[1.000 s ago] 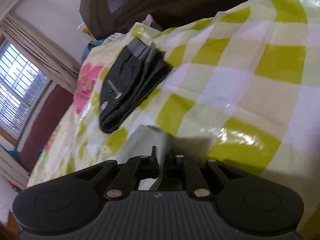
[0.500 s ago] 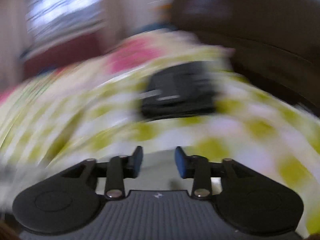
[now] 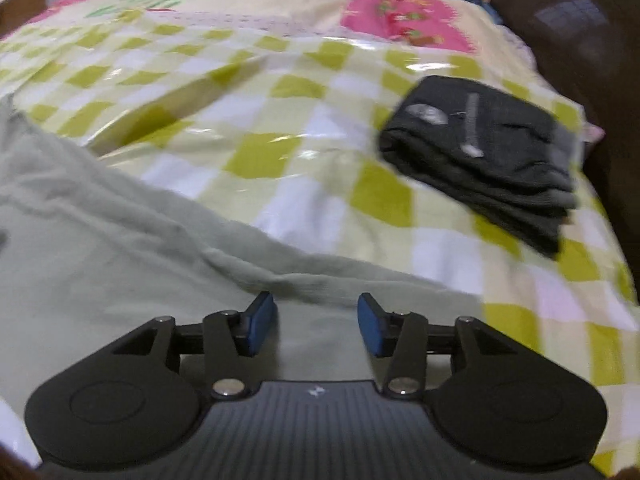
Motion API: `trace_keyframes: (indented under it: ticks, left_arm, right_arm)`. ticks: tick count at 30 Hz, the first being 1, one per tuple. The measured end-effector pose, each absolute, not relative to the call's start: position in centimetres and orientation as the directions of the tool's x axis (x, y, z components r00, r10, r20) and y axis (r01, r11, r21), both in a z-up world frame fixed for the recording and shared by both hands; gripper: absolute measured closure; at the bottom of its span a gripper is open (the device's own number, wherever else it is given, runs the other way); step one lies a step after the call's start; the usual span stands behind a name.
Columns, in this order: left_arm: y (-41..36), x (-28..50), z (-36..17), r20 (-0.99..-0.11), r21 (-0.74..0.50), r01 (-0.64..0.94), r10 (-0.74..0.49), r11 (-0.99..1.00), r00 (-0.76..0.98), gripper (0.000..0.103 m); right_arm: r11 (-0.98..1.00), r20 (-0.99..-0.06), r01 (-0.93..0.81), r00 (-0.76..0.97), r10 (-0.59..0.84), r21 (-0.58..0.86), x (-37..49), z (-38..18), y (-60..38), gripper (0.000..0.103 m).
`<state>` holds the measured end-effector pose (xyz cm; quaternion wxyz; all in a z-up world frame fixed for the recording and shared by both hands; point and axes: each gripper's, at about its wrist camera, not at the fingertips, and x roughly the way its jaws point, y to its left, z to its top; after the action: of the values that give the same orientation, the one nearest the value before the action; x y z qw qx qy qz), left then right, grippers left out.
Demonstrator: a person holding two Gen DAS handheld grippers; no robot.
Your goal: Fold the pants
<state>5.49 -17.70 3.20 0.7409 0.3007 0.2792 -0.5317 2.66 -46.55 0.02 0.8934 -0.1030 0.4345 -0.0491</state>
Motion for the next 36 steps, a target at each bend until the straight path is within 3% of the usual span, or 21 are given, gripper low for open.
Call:
trace_keyframes:
  ticks: [3, 7, 14, 17, 19, 24, 32, 35, 36]
  left_arm:
    - [-17.7, 8.3, 2.4, -0.724, 0.221, 0.927, -0.586, 0.301, 0.363, 0.019]
    - [-17.7, 10.6, 1.0, -0.779, 0.237, 0.938, -0.528, 0.251, 0.338, 0.024]
    - [-17.1, 12.8, 0.7, -0.823, 0.216, 0.952, -0.485, 0.215, 0.296, 0.038]
    - [-17.2, 13.5, 0.1, -0.844, 0.187, 0.96, -0.466, 0.208, 0.266, 0.055]
    - [-17.4, 13.8, -0.3, -0.849, 0.19, 0.959, -0.455, 0.212, 0.269, 0.076]
    - [-16.5, 13.3, 0.3, -0.819, 0.228, 0.949, -0.484, 0.219, 0.308, 0.083]
    - [-15.6, 14.8, 2.3, -0.748, 0.261, 0.909, -0.527, 0.326, 0.404, 0.084]
    - [-16.5, 16.1, 0.9, -0.793, 0.251, 0.908, -0.467, 0.336, 0.392, 0.084]
    - [-16.6, 16.2, 0.1, -0.803, 0.257, 0.906, -0.448, 0.336, 0.393, 0.083]
  right_arm:
    - [0.983, -0.735, -0.098, 0.676, -0.047, -0.153, 2.5, 2.1, -45.1, 0.058]
    - [0.935, -0.751, -0.337, 0.645, 0.141, -0.113, 4.2, 2.3, -41.3, 0.058]
    - [0.866, -0.842, -0.495, 0.494, 0.216, -0.068, 8.0, 0.0, -38.6, 0.06]
    - [0.848, -0.867, -0.524, 0.458, 0.195, -0.086, 7.9, -0.4, -37.9, 0.07]
    - [0.856, -0.878, -0.509, 0.446, 0.176, -0.087, 8.0, -0.6, -38.0, 0.093]
    - [0.866, -0.869, -0.485, 0.473, 0.147, -0.118, 7.2, 0.4, -37.7, 0.1]
    - [0.916, -0.797, -0.367, 0.597, 0.097, -0.164, 9.2, 2.7, -38.5, 0.101]
    - [0.905, -0.833, -0.394, 0.546, 0.091, -0.16, 10.2, 0.8, -38.4, 0.093]
    - [0.901, -0.838, -0.39, 0.543, 0.056, -0.192, 10.2, 0.0, -38.3, 0.081]
